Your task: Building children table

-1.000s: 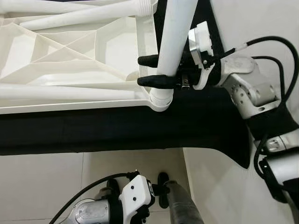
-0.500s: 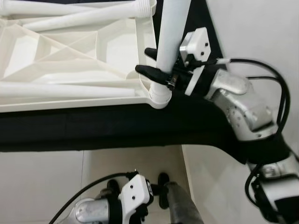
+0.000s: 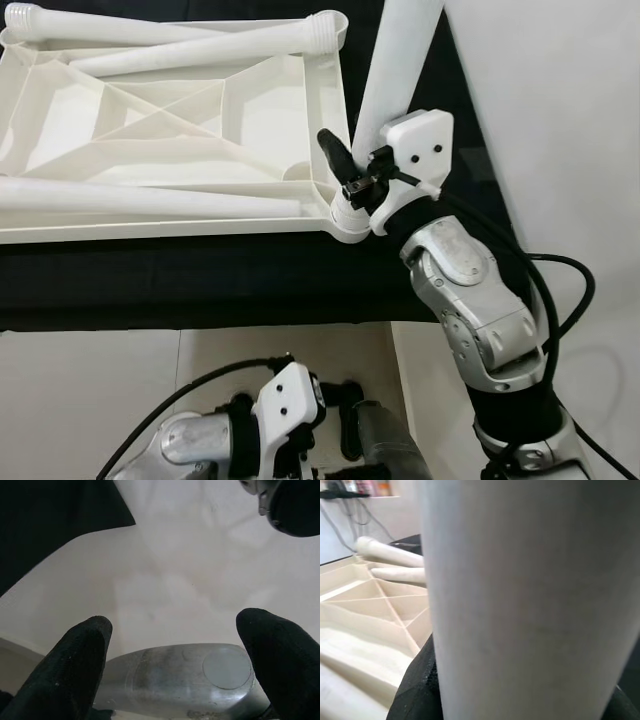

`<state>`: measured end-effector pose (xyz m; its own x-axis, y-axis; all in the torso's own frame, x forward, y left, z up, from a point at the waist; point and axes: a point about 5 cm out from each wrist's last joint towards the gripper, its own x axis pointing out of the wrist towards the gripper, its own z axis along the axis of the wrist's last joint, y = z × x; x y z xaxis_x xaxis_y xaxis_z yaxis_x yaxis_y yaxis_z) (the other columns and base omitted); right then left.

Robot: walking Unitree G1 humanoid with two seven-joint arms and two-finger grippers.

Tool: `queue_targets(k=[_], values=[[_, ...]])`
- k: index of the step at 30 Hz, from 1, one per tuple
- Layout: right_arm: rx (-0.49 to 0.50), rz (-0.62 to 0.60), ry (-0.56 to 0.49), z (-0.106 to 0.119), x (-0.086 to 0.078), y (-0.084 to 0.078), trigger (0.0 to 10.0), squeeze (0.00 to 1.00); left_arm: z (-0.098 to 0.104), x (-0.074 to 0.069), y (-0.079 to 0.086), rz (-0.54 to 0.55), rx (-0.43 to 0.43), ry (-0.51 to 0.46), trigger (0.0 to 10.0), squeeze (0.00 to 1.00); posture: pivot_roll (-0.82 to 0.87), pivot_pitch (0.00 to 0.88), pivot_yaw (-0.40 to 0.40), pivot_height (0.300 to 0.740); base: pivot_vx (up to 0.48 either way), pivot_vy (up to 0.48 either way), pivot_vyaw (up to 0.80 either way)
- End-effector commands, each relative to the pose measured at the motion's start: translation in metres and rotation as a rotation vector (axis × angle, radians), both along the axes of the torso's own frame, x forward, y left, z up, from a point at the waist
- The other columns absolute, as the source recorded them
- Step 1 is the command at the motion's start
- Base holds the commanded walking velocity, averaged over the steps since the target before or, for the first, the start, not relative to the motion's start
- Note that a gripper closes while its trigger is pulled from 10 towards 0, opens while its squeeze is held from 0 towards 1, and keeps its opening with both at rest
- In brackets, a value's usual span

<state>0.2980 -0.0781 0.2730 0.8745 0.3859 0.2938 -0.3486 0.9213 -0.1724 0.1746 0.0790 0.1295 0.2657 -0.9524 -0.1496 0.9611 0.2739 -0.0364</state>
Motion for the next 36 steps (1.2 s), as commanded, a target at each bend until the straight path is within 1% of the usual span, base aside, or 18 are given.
queue_targets(k=[1,5,6,7,10,14,18,19,20,22,24,25,27,28,29,34,35,36], values=[[-0.114,-0.124,0.339,-0.066,0.013,-0.013,10.0,0.0,-0.007,-0.004,-0.001,-0.01,-0.002,0.041,10.0,0.0,-0.01,0.414,-0.034,0.74,0.0,0.0,0.0],[-0.103,-0.123,0.331,-0.062,0.013,-0.011,10.0,0.0,-0.006,-0.003,-0.001,-0.009,-0.002,0.038,10.0,0.0,-0.01,0.409,-0.032,0.74,0.0,0.0,0.0],[-0.091,-0.112,0.317,-0.059,0.012,-0.01,10.0,0.1,-0.005,-0.002,-0.001,-0.009,-0.002,0.037,10.0,0.0,-0.01,0.402,-0.032,0.74,0.0,0.0,0.0],[-0.064,-0.11,0.304,-0.054,0.012,-0.01,10.0,1.0,-0.004,-0.001,-0.001,-0.009,-0.003,0.035,10.0,0.0,-0.01,0.401,-0.03,0.74,0.0,0.0,0.0],[-0.048,-0.106,0.294,-0.051,0.011,-0.01,10.0,1.0,-0.004,-0.001,-0.001,-0.009,-0.003,0.033,10.0,0.0,-0.01,0.4,-0.03,0.74,0.0,0.0,0.0],[0.031,0.058,0.16,-0.021,0.008,-0.004,10.0,1.0,-0.005,0.001,-0.002,-0.008,-0.004,0.029,10.0,0.0,-0.02,0.395,-0.029,0.74,0.0,0.0,0.0],[0.045,0.098,0.116,-0.011,0.007,-0.006,10.0,1.0,-0.007,0.002,-0.002,-0.007,-0.004,0.029,10.0,0.0,-0.02,0.392,-0.029,0.74,0.0,0.0,0.0],[0.057,0.167,0.093,-0.005,0.005,-0.006,10.0,0.98,-0.008,0.002,-0.002,-0.007,-0.004,0.03,10.0,0.0,-0.02,0.39,-0.03,0.74,0.0,0.0,0.0],[0.033,0.242,0.044,0.004,0.004,-0.009,10.0,0.0,-0.009,0.002,-0.001,-0.007,-0.005,0.032,10.0,0.0,-0.03,0.385,-0.029,0.74,0.0,0.0,0.0],[0.017,0.254,0.025,0.006,0.005,-0.012,10.0,0.0,-0.01,0.002,-0.001,-0.007,-0.005,0.033,10.0,0.0,-0.03,0.385,-0.029,0.74,0.0,0.0,0.0],[-0.045,0.221,0.016,0.008,0.014,-0.022,10.0,0.0,-0.012,0.001,-0.001,-0.008,-0.003,0.034,10.0,0.0,-0.02,0.381,-0.031,0.74,0.0,0.0,0.0],[-0.102,0.214,0.018,0.008,0.017,-0.025,3.8,0.0,-0.013,0.001,0.0,-0.008,-0.002,0.034,10.0,0.0,-0.01,0.376,-0.032,0.74,0.0,0.0,0.0],[-0.147,0.206,0.016,0.009,0.02,-0.027,3.1,0.0,-0.014,0.0,0.0,-0.008,0.0,0.034,10.0,0.0,-0.01,0.376,-0.033,0.74,0.0,0.0,0.0],[-0.147,0.206,0.016,0.009,0.02,-0.027,3.1,0.0,-0.014,0.0,0.0,-0.008,0.0,0.034,10.0,0.0,-0.01,0.376,-0.033,0.74,0.0,0.0,0.0],[-0.172,0.204,0.024,0.009,0.023,-0.029,0.0,0.0,-0.015,0.0,0.001,-0.006,0.001,0.035,10.0,0.0,-0.01,0.375,-0.036,0.74,0.0,0.0,0.0],[-0.223,0.161,0.06,0.009,0.035,-0.036,0.0,0.0,-0.018,-0.001,0.002,0.002,0.004,0.033,10.0,0.0,0.0,0.37,-0.037,0.74,0.0,0.0,0.0],[-0.227,0.156,0.071,0.008,0.038,-0.035,3.3,0.0,-0.019,-0.001,0.002,0.003,0.004,0.032,10.0,0.0,0.0,0.366,-0.036,0.74,0.0,0.0,0.0],[-0.223,0.146,0.071,0.01,0.04,-0.035,7.8,0.0,-0.019,0.0,0.002,0.003,0.005,0.031,10.0,0.0,0.0,0.364,-0.036,0.74,0.0,0.0,0.0]])
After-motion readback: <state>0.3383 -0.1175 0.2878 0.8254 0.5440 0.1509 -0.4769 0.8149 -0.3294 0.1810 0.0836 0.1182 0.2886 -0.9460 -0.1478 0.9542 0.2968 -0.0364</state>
